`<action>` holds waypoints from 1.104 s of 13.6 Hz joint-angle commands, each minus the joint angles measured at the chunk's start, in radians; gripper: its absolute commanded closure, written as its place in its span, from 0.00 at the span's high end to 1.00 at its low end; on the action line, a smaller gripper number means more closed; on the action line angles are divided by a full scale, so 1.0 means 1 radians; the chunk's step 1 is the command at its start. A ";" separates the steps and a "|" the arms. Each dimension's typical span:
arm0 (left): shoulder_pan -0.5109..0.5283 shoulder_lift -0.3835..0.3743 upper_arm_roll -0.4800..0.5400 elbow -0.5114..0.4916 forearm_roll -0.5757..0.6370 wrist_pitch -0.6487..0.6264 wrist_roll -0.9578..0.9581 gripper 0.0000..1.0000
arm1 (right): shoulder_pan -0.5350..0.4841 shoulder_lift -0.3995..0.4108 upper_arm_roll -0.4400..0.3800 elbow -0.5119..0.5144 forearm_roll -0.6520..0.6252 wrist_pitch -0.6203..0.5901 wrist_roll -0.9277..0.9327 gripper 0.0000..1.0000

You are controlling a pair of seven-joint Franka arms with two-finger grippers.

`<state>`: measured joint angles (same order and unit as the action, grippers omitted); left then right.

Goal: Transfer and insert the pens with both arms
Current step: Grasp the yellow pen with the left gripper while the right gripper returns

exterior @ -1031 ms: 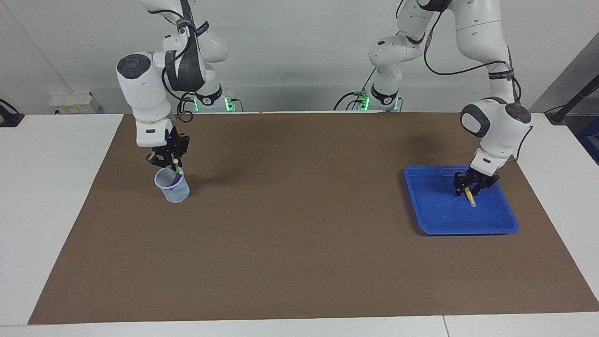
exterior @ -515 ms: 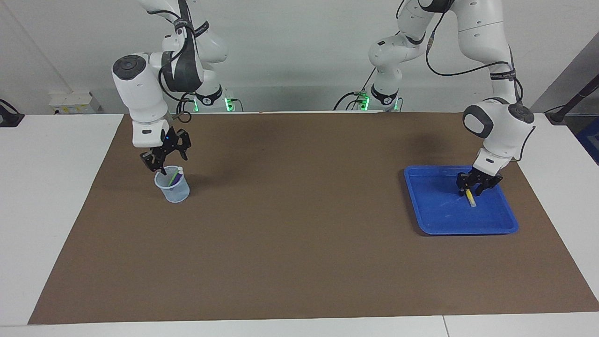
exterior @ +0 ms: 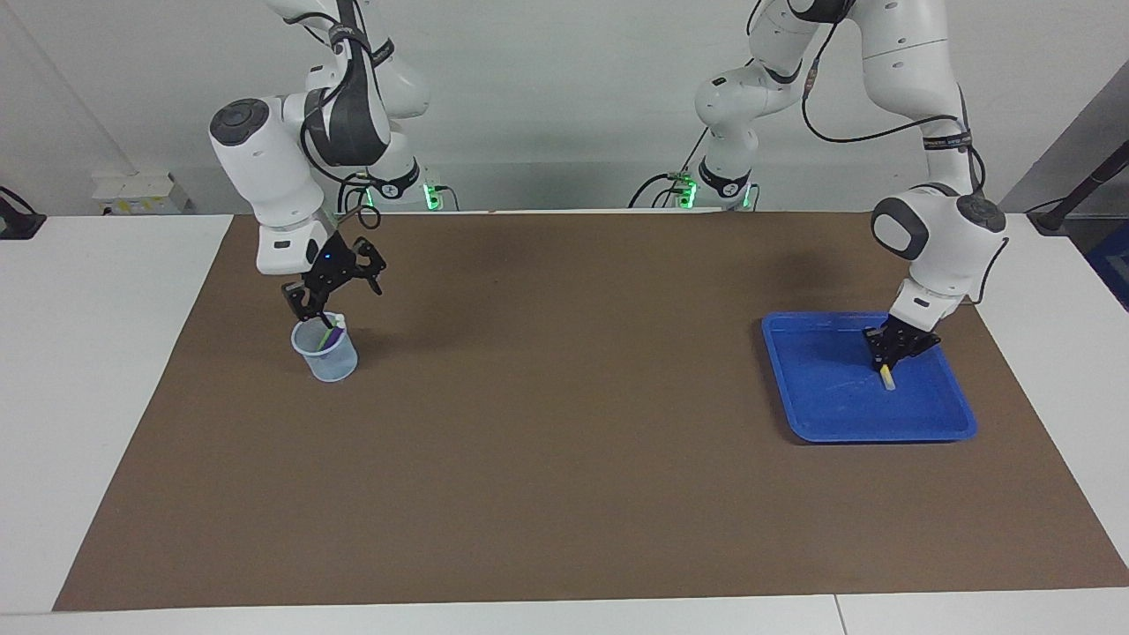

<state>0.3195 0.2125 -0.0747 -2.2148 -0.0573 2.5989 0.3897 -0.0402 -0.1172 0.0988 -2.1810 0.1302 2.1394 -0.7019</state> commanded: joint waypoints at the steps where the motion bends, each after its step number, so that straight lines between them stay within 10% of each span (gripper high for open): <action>1: 0.012 0.027 0.006 0.009 0.021 -0.002 -0.023 0.00 | 0.032 -0.013 0.007 0.026 0.025 -0.033 0.125 1.00; 15: -0.152 -0.071 -0.008 0.159 -0.134 -0.296 -0.731 0.00 | 0.128 -0.002 0.009 0.055 0.249 -0.019 0.645 1.00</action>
<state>0.1953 0.1838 -0.0911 -2.0518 -0.1267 2.3354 -0.2511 0.0848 -0.1195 0.1026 -2.1340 0.3484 2.1235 -0.1198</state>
